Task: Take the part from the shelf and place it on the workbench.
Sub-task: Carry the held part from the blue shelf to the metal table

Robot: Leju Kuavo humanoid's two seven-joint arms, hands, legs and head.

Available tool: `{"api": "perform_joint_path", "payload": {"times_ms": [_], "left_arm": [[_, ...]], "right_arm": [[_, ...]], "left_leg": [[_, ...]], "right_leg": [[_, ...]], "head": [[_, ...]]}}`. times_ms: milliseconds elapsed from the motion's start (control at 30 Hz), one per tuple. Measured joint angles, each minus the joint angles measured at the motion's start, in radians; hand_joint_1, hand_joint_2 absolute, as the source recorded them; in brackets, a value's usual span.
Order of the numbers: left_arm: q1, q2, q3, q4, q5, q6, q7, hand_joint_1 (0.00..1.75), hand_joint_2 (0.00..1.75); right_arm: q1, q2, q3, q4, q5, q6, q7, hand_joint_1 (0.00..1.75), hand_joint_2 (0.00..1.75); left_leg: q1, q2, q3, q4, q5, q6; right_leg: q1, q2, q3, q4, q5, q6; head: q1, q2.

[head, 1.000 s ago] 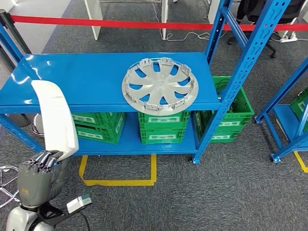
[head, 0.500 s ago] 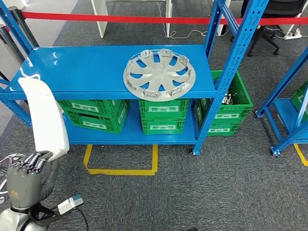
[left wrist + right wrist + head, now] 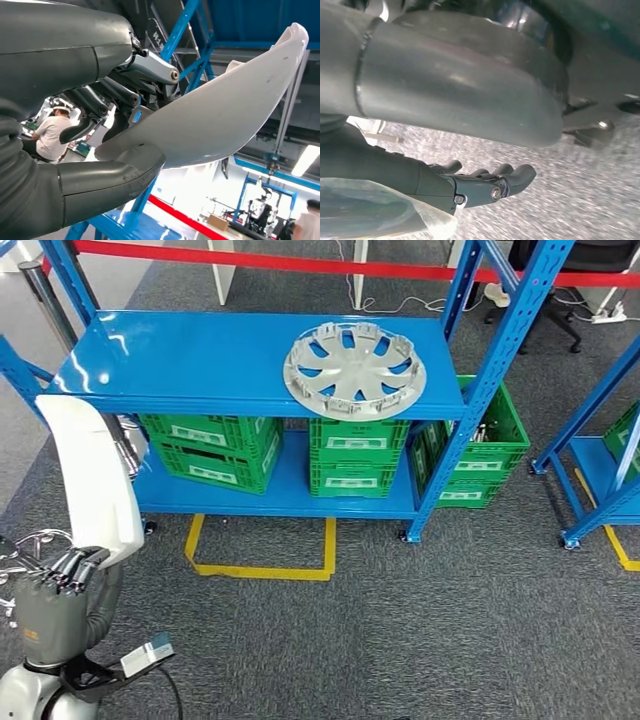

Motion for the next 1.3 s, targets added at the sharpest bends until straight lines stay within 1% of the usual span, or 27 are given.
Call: {"api": "perform_joint_path", "payload": {"times_ms": [33,100,133,167,233,300,367,400,433,467,533,600,633,700,733,800,867,900,933,1000,1033,1067,1133,1167,1233,1267,1300], "left_arm": [[-0.001,-0.002,0.004,0.0,0.001,0.0,-0.004,1.75,1.75],[-0.002,-0.005,0.012,0.0,0.007,0.0,-0.012,1.75,1.75],[-0.003,-0.006,0.015,-0.001,0.009,0.0,-0.016,1.75,1.75],[-0.004,-0.007,0.018,-0.002,0.011,0.0,-0.019,1.75,1.75],[-0.002,-0.008,0.024,-0.005,0.012,0.0,-0.024,1.75,1.75],[-0.001,-0.007,0.03,-0.008,0.013,0.0,-0.027,1.75,1.75],[0.001,-0.006,0.033,-0.008,0.014,0.0,-0.03,1.75,1.75],[0.001,-0.006,0.033,-0.008,0.014,0.0,-0.031,1.75,1.75],[0.002,-0.005,0.033,-0.008,0.014,0.0,-0.031,1.75,1.75],[0.002,-0.005,0.033,-0.008,0.014,0.0,-0.032,1.75,1.75],[0.002,-0.005,0.033,-0.009,0.014,0.0,-0.032,1.75,1.75],[0.001,-0.005,0.033,-0.009,0.014,0.0,-0.033,1.75,1.75],[0.0,-0.005,0.033,-0.009,0.014,0.0,-0.034,1.75,1.75],[0.0,-0.005,0.033,-0.009,0.014,0.0,-0.035,1.75,1.75],[-0.001,-0.005,0.033,-0.009,0.014,0.0,-0.035,1.75,1.75],[-0.003,-0.005,0.033,-0.009,0.014,0.0,-0.035,1.75,1.75],[-0.004,-0.006,0.032,-0.009,0.014,0.0,-0.036,1.75,1.75],[-0.004,-0.006,0.032,-0.009,0.013,0.0,-0.038,1.75,1.75],[-0.004,-0.006,0.032,-0.009,0.013,0.0,-0.04,1.75,1.75],[-0.004,-0.006,0.033,-0.009,0.013,0.0,-0.048,1.75,1.75],[-0.005,-0.006,0.033,-0.009,0.013,0.0,-0.052,1.75,1.75],[-0.006,-0.006,0.033,-0.009,0.014,0.0,-0.054,1.75,1.75],[-0.009,-0.006,0.033,-0.008,0.016,0.0,-0.056,1.75,1.75],[-0.011,-0.006,0.033,-0.008,0.017,0.0,-0.057,1.75,1.75],[-0.012,-0.006,0.032,-0.006,0.019,0.0,-0.058,1.75,1.75],[-0.013,-0.005,0.032,-0.005,0.019,0.0,-0.057,1.75,1.75],[-0.013,-0.005,0.032,-0.003,0.02,0.0,-0.057,1.75,1.75]], "right_arm": [[-0.001,0.0,0.0,0.0,-0.002,0.0,0.002,0.0,0.0],[-0.005,-0.001,-0.001,0.0,-0.005,0.0,0.005,0.0,0.0],[-0.006,-0.002,-0.001,0.0,-0.006,0.0,0.005,0.0,0.0],[-0.007,-0.002,-0.002,0.0,-0.008,0.0,0.006,0.0,0.0],[-0.008,0.001,-0.002,0.0,-0.011,0.001,0.009,0.0,0.0],[-0.006,0.005,-0.005,0.0,-0.013,0.001,0.012,0.0,0.0],[-0.003,0.007,-0.009,0.0,-0.014,0.002,0.013,0.0,0.0],[-0.003,0.008,-0.01,0.0,-0.014,0.003,0.012,0.0,0.0],[-0.003,0.009,-0.012,0.0,-0.015,0.003,0.012,0.0,0.0],[-0.004,0.009,-0.013,0.0,-0.015,0.002,0.012,0.0,0.0],[-0.004,0.009,-0.017,0.0,-0.015,0.002,0.011,0.0,0.0],[-0.005,0.009,-0.019,0.0,-0.016,0.002,0.009,0.0,0.0],[-0.006,0.009,-0.02,0.0,-0.016,0.002,0.007,0.0,0.0],[-0.005,0.01,-0.021,0.0,-0.017,0.002,0.006,0.0,0.0],[-0.003,0.01,-0.022,0.0,-0.017,0.002,0.006,0.0,0.0],[0.0,0.011,-0.023,0.0,-0.017,0.002,0.007,0.0,0.0],[-0.001,0.011,-0.024,0.0,-0.017,0.002,0.007,0.0,0.0],[-0.001,0.011,-0.024,0.0,-0.017,0.002,0.007,0.0,0.0],[-0.002,0.011,-0.024,0.0,-0.017,0.002,0.007,0.0,0.0],[-0.002,0.011,-0.024,0.0,-0.016,0.002,0.008,0.0,0.0],[-0.003,0.011,-0.024,0.0,-0.015,0.001,0.008,0.0,0.0],[-0.005,0.011,-0.024,0.0,-0.014,0.001,0.009,0.0,0.0],[-0.009,0.011,-0.024,0.0,-0.012,-0.001,0.01,0.0,0.0],[-0.01,0.011,-0.024,0.0,-0.011,-0.001,0.01,0.0,0.0],[-0.01,0.012,-0.024,0.0,-0.01,-0.001,0.012,0.0,0.0],[-0.01,0.013,-0.024,0.0,-0.009,-0.001,0.013,0.0,0.0],[-0.01,0.013,-0.024,0.0,-0.008,-0.002,0.014,0.0,0.0]], "left_leg": [[-0.002,0.0,-0.01,0.0,0.01,-0.001],[-0.003,0.0,-0.022,0.001,0.031,-0.005],[-0.003,0.001,-0.027,0.001,0.041,-0.008],[-0.002,0.002,-0.031,0.0,0.052,-0.012],[-0.003,-0.002,-0.042,0.01,0.041,-0.022],[0.0,-0.005,-0.062,0.081,-0.044,-0.036],[0.01,-0.004,-0.082,0.213,-0.142,-0.049],[0.015,-0.004,-0.085,0.27,-0.16,-0.055],[0.019,-0.004,-0.078,0.3,-0.151,-0.059],[0.023,-0.004,-0.057,0.299,-0.126,-0.063],[0.03,-0.004,0.027,0.198,-0.086,-0.072],[0.029,-0.006,0.106,0.072,-0.1,-0.071],[0.027,-0.007,0.121,0.04,-0.113,-0.066],[0.024,-0.006,0.114,0.026,-0.112,-0.047],[0.024,-0.004,0.104,0.026,-0.103,-0.037],[0.025,0.0,0.08,0.024,-0.082,-0.017],[0.022,0.001,0.051,0.025,-0.059,-0.009],[0.02,0.001,0.035,0.025,-0.047,-0.008],[0.018,0.001,0.019,0.026,-0.034,-0.008],[0.014,0.001,-0.012,0.027,-0.01,-0.008],[0.012,0.001,-0.023,0.027,0.001,-0.009],[0.01,0.001,-0.032,0.028,0.011,-0.011],[0.009,0.001,-0.041,0.026,0.034,-0.019],[0.01,0.002,-0.044,0.022,0.046,-0.024],[0.012,0.001,-0.049,0.018,0.055,-0.037],[0.012,-0.001,-0.054,0.031,0.032,-0.043],[0.013,-0.002,-0.062,0.062,-0.01,-0.048]], "right_leg": [[0.01,0.002,0.059,-0.074,0.016,-0.014],[0.024,0.004,0.161,-0.22,0.007,-0.033],[0.029,0.004,0.185,-0.263,-0.003,-0.036],[0.029,0.003,0.19,-0.284,-0.005,-0.036],[0.023,-0.002,0.176,-0.292,0.01,-0.038],[0.015,-0.01,0.155,-0.294,0.032,-0.044],[0.014,-0.014,0.129,-0.286,0.051,-0.045],[0.013,-0.016,0.115,-0.279,0.06,-0.044],[0.011,-0.018,0.098,-0.27,0.069,-0.041],[0.009,-0.019,0.079,-0.259,0.077,-0.038],[0.004,-0.02,0.039,-0.234,0.089,-0.028],[0.004,-0.019,0.01,-0.212,0.099,-0.017],[0.005,-0.018,0.0,-0.206,0.106,-0.011],[0.003,-0.016,-0.014,-0.202,0.117,0.001],[0.001,-0.013,-0.022,-0.195,0.108,0.007],[-0.002,-0.006,-0.05,-0.138,0.038,0.018],[-0.003,-0.003,-0.083,-0.02,-0.056,0.022],[-0.003,-0.002,-0.09,0.036,-0.079,0.021],[-0.002,-0.002,-0.086,0.069,-0.076,0.019],[0.0,-0.001,-0.03,0.04,-0.019,0.009],[0.003,0.0,0.02,-0.019,0.007,0.002],[0.006,0.0,0.079,-0.099,0.014,-0.005],[0.012,0.002,0.161,-0.226,-0.005,-0.012],[0.015,0.002,0.174,-0.258,-0.012,-0.012],[0.012,-0.001,0.16,-0.269,0.006,-0.018],[0.01,-0.004,0.151,-0.271,0.019,-0.024],[0.007,-0.007,0.14,-0.273,0.032,-0.03]], "head": [[0.002,0.0],[0.004,0.0],[0.004,0.0],[0.005,0.0],[0.005,0.0],[0.002,0.0],[0.0,0.0],[-0.001,0.0],[-0.001,0.0],[-0.001,0.0],[-0.001,0.0],[-0.002,0.0],[-0.002,0.0],[-0.002,0.0],[-0.002,0.0],[-0.001,0.0],[0.0,0.0],[0.0,0.0],[0.0,0.0],[0.0,0.0],[0.0,0.0],[0.001,0.0],[0.001,0.0],[0.001,0.0],[0.002,0.0],[0.0,0.0],[-0.002,0.0]]}}
